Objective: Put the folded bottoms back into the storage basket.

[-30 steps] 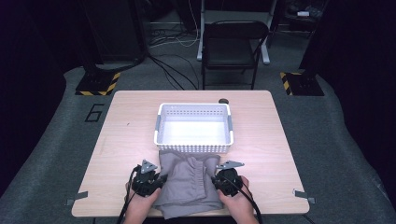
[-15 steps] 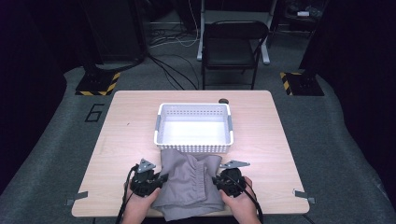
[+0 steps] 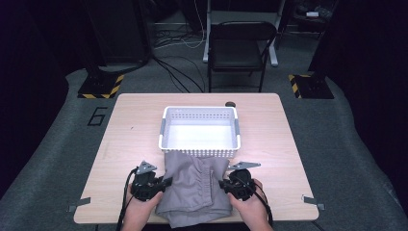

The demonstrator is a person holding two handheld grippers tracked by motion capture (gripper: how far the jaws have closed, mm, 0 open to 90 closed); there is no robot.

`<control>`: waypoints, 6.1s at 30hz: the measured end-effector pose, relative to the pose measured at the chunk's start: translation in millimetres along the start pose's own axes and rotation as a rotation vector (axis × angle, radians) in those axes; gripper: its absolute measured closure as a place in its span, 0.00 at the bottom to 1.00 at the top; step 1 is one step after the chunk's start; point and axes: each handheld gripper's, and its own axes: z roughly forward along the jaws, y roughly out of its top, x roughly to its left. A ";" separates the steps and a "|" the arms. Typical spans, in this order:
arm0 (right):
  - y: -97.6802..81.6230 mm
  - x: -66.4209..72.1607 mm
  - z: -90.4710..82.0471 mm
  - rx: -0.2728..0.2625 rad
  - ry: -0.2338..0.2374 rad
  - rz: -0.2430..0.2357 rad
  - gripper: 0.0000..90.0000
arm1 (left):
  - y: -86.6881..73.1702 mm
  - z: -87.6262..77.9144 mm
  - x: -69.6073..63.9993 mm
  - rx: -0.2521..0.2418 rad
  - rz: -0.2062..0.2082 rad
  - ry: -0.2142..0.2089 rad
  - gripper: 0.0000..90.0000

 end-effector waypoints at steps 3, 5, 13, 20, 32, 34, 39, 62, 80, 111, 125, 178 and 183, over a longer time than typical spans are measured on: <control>4.5 -2.0 -5.1 -0.007 0.016 0.004 0.93 | 5.0 -6.3 -1.2 -0.002 -0.019 -0.018 0.83; 7.5 -2.8 -7.6 -0.008 0.023 0.004 0.93 | 7.7 -8.1 -1.5 -0.008 -0.005 -0.013 0.83; 18.7 -1.6 -16.0 -0.020 0.060 -0.007 0.93 | 22.9 -17.4 -3.3 0.001 0.017 -0.019 0.83; 26.1 -1.3 -22.2 -0.009 0.068 0.000 0.93 | 30.4 -19.4 -6.6 0.012 0.034 -0.027 0.83; 38.0 -3.0 -38.4 -0.040 0.082 0.013 0.93 | 44.1 -27.3 -9.6 0.011 0.053 -0.053 0.83; 41.5 -4.1 -42.6 -0.048 0.083 0.018 0.93 | 50.2 -30.6 -10.9 0.002 0.053 -0.059 0.83; 48.7 -7.0 -48.6 -0.055 0.088 0.021 0.93 | 58.7 -32.8 -12.6 -0.002 0.067 -0.055 0.83; 75.5 -5.2 -54.1 -0.077 0.068 -0.007 0.93 | 88.6 -42.9 -8.1 -0.021 0.085 -0.036 0.83; 104.0 -8.9 -52.1 -0.068 0.027 -0.035 0.93 | 108.4 -34.3 1.7 -0.003 0.060 -0.033 0.83; 138.4 -24.7 -48.0 -0.063 0.001 -0.033 0.93 | 144.7 -22.9 10.6 -0.008 0.057 -0.023 0.83; 157.9 -33.1 -49.1 -0.041 -0.018 -0.014 0.93 | 164.1 -16.9 13.1 0.008 0.055 -0.019 0.83; 213.2 -49.0 -18.4 -0.020 -0.116 0.005 0.93 | 218.8 25.4 37.8 0.023 0.106 0.063 0.83; 215.9 -48.0 -10.5 -0.022 -0.132 -0.011 0.94 | 219.1 34.1 40.3 0.011 0.099 0.075 0.83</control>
